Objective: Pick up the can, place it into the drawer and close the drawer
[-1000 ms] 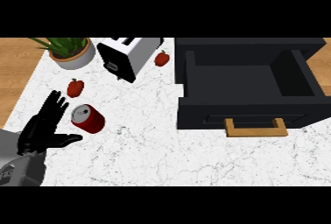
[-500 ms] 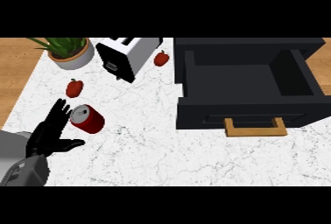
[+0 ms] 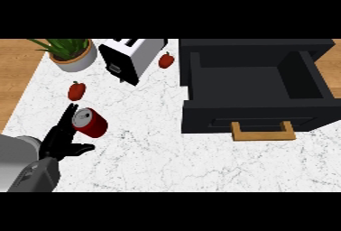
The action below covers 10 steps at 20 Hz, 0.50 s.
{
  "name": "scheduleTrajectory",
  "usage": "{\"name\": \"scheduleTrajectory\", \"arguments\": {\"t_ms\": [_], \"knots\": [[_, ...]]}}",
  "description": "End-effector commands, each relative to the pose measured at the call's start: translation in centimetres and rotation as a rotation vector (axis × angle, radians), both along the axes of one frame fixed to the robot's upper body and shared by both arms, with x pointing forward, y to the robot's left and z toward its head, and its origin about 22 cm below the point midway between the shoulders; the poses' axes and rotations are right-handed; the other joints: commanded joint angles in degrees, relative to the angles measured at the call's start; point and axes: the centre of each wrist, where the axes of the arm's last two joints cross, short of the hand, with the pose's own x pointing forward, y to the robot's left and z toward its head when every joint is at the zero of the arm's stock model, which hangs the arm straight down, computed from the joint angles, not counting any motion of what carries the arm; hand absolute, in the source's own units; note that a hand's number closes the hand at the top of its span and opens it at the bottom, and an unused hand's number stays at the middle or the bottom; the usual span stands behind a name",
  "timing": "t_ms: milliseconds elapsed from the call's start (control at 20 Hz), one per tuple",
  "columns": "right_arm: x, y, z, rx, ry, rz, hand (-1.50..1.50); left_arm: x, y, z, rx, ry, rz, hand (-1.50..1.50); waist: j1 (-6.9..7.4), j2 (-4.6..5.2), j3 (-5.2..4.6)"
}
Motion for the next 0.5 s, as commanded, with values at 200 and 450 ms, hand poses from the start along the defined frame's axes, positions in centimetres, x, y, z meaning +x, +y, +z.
{"name": "scheduleTrajectory", "arguments": {"t_ms": [200, 450], "knots": [[0.2, 1.0, -0.7, 0.008, 0.004, -0.003, -1.50, 1.2, -4.3, -1.2, -0.086, 0.000, 0.006, -1.50, 0.09, -0.03, 0.02], [0.5, -0.9, 0.8, 0.017, 0.011, 0.009, -1.50, 2.4, -2.7, 0.1, -0.149, 0.001, -0.069, 1.50, 0.08, 0.01, 0.01]]}}
